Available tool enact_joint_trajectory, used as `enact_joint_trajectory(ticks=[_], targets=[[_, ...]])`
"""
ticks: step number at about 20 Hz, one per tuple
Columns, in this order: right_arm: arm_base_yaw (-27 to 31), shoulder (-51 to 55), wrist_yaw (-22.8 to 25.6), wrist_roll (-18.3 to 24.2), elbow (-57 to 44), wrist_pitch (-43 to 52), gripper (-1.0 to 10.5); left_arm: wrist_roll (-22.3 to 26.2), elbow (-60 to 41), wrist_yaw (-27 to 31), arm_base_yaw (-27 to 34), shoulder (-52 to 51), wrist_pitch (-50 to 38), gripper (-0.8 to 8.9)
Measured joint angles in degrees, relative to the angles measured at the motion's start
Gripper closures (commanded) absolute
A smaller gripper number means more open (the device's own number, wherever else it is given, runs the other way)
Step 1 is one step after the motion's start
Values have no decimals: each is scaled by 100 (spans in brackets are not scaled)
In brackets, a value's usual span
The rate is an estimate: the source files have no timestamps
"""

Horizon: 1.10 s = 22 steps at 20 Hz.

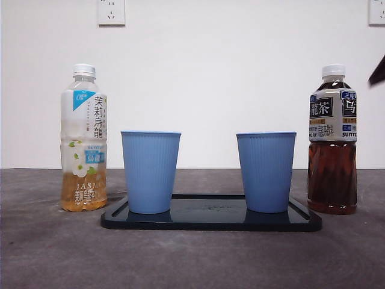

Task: Pour the drink into the cup

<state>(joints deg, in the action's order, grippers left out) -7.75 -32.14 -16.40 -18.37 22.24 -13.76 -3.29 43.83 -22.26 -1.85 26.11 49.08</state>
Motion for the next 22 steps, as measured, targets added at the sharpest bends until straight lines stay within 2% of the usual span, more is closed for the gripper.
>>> enact_joint_trajectory(ticks=[3, 7, 14, 22], targets=[[-291, -664, 501, 13, -131, 879, 542, 0, 0, 0, 0, 0, 0, 407], [-428, -1633, 870, 190, -131, 1886, 542, 0, 0, 0, 0, 0, 2, 407], [-426, -3021, 901, 595, -131, 3261, 519, 0, 0, 0, 0, 0, 0, 407], [-426, -4048, 1064, 660, -131, 4627, 483, 0, 2, 0, 0, 0, 0, 407]])
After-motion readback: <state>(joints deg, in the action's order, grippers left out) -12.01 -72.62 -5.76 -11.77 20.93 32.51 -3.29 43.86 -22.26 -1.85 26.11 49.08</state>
